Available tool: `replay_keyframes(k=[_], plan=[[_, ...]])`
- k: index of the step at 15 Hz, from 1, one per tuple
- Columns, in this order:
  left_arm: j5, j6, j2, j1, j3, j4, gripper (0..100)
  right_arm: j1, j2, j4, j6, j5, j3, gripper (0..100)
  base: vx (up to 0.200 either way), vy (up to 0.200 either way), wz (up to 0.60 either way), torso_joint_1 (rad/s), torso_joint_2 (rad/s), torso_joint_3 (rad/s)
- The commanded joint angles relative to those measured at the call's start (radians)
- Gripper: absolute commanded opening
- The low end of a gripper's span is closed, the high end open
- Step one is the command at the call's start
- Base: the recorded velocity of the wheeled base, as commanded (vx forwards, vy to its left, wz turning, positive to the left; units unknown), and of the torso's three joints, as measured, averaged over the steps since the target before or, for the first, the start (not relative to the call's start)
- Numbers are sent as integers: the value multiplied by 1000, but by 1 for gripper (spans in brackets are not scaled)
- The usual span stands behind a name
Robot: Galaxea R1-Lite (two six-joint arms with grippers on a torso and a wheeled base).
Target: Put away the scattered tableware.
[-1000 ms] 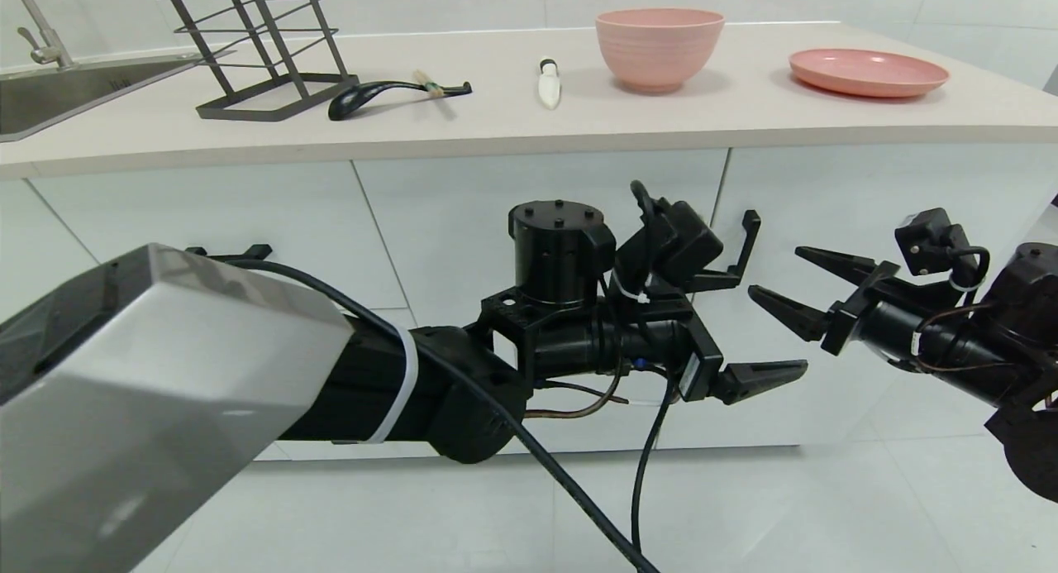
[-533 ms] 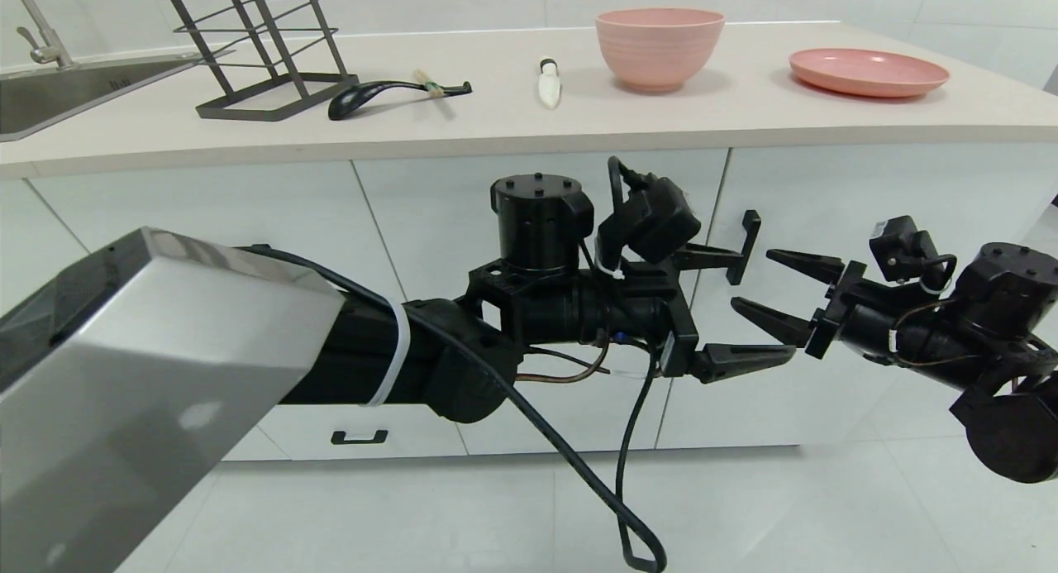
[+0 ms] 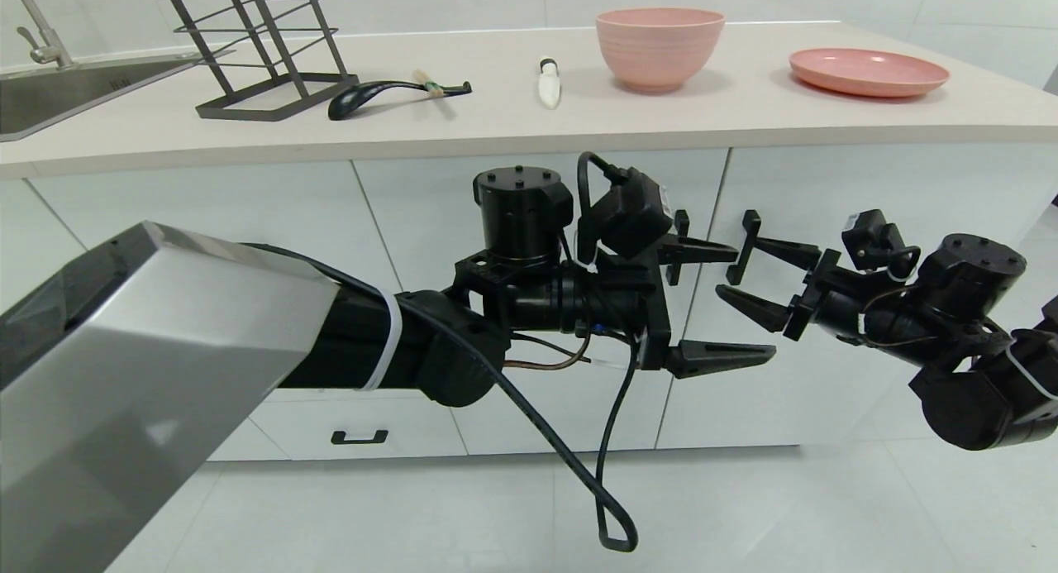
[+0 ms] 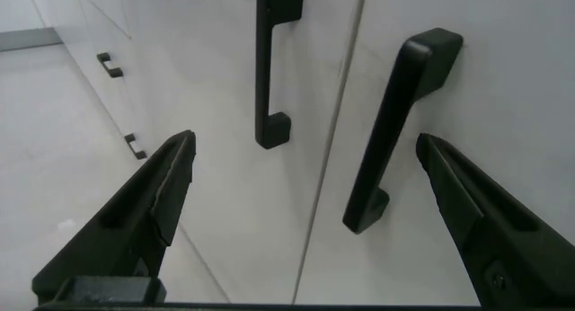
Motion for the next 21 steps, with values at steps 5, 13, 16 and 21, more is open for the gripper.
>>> replay_keyframes(k=[5,13,16,21], plan=[[130,-6,5,-2,-1,-26,100,0,41,-8,2,46,-37,100,0,0,0,0,0,0],[313,-99,65,-5,-139,-29,100,-26,26,-22,6,283,-37,100,0,0,0,0,0,0],[314,-101,103,-27,-179,-27,100,-89,-34,-77,7,463,79,100,0,0,0,0,0,0],[313,-130,169,-82,-279,-32,100,-101,-232,-75,-1,572,271,100,0,0,0,0,0,0]])
